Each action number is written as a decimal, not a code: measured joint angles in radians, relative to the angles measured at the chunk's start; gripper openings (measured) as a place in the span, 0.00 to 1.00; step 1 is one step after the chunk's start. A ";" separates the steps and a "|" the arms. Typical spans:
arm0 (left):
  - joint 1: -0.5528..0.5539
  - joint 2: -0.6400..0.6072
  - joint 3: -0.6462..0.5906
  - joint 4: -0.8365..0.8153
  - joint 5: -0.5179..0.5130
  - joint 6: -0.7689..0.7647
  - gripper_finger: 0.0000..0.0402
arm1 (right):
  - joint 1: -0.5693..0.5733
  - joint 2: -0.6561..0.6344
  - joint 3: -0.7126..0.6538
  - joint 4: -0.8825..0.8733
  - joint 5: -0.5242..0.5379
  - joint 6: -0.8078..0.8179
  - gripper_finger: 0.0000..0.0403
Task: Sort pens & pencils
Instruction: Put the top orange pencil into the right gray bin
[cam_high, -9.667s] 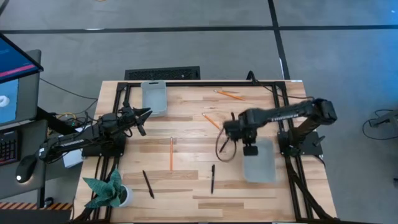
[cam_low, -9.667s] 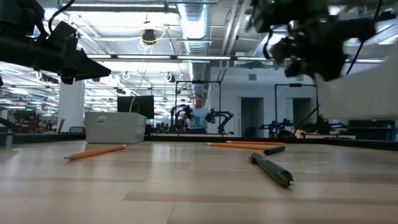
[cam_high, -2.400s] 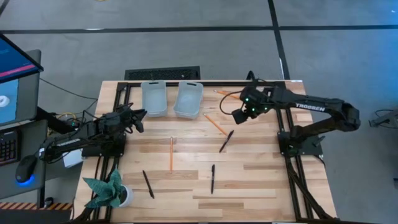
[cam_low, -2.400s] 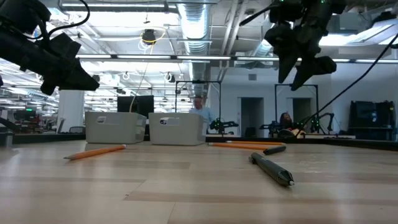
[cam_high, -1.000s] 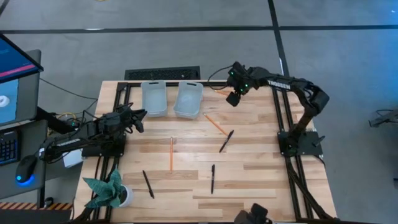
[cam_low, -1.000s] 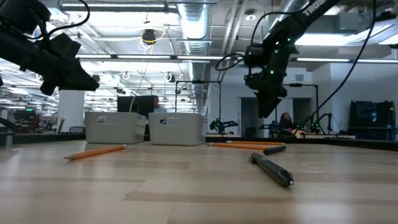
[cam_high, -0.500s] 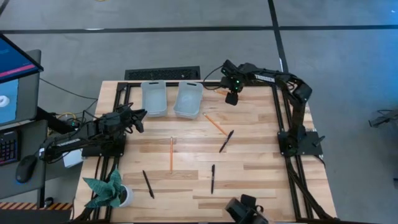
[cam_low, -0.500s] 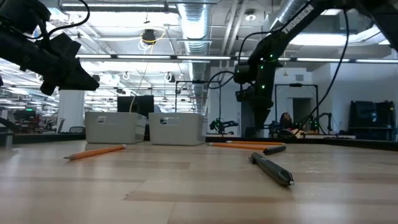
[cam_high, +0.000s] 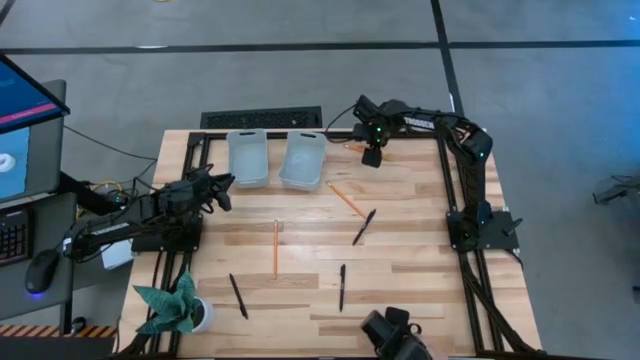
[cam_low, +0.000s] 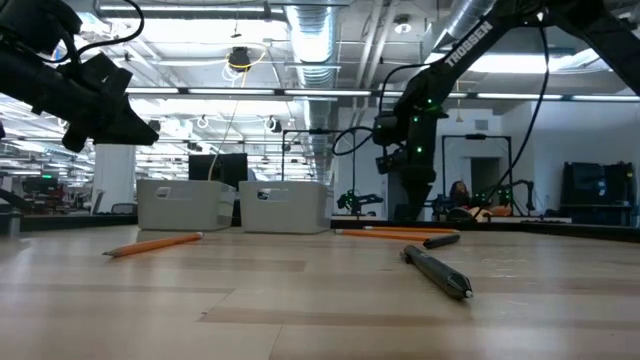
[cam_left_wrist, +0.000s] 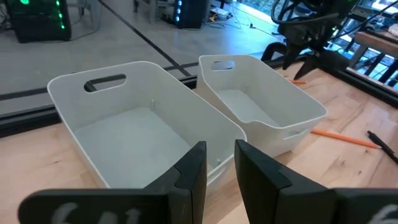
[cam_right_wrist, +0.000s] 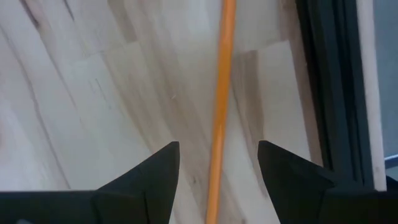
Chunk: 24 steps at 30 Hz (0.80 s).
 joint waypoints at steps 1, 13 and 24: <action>0.000 0.000 0.000 0.000 0.000 0.000 0.18 | -0.002 0.000 0.000 -0.007 0.010 0.000 0.59; 0.000 0.000 0.000 0.001 0.000 -0.018 0.18 | -0.020 0.000 0.000 -0.069 0.014 0.000 0.59; 0.000 0.000 0.000 0.000 0.000 -0.020 0.18 | -0.019 0.000 0.000 -0.065 0.013 0.007 0.59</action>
